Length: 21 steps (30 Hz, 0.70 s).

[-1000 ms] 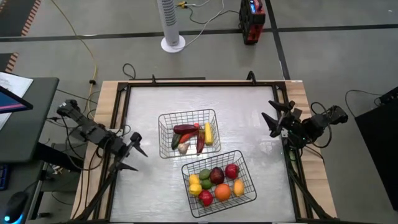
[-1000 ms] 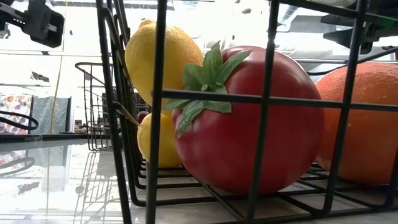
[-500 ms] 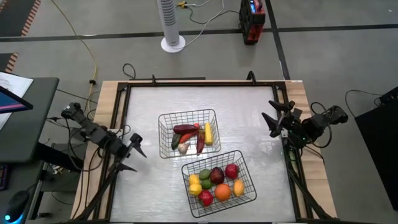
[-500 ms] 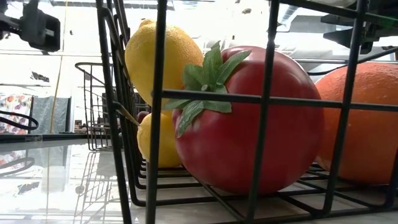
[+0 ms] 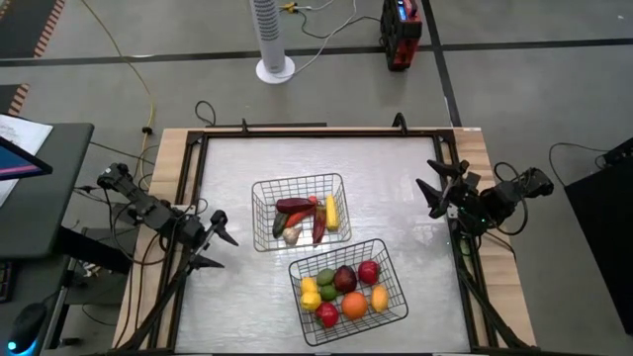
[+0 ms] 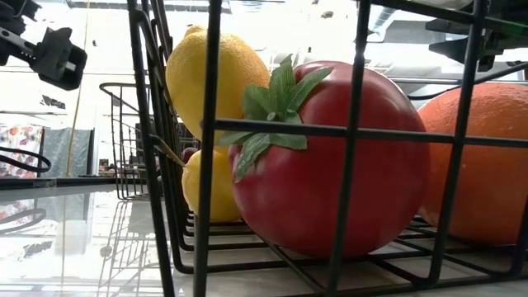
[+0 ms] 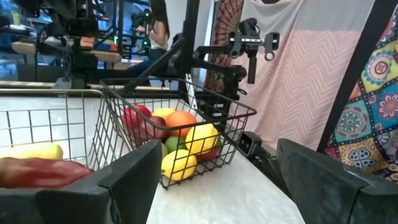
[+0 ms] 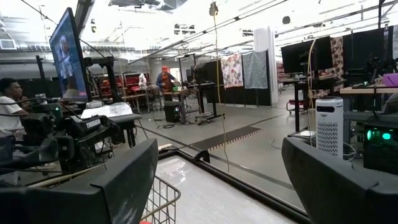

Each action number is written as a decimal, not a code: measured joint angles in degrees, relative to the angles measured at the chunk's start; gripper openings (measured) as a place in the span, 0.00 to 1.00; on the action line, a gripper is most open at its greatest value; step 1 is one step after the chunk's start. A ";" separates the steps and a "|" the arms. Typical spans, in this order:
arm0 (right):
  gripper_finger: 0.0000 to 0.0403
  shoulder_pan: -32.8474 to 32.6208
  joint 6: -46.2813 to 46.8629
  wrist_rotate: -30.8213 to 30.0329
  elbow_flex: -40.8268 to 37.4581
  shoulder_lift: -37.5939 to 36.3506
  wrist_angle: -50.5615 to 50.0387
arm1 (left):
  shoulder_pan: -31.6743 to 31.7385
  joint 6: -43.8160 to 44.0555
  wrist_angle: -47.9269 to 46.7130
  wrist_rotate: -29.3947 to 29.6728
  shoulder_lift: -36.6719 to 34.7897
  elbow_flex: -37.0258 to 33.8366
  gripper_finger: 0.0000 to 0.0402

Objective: Sort produce into baskets
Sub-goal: Return to Home Position

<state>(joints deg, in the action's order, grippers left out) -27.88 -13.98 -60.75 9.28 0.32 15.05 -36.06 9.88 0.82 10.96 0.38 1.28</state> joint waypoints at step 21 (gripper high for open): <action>0.91 0.00 0.01 0.00 0.00 0.00 -0.01 | 0.00 -0.80 -0.07 -0.03 0.02 0.02 0.76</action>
<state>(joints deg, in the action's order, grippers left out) -27.88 -13.97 -60.75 9.28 0.32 15.04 -36.06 9.08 0.75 10.93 0.40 1.30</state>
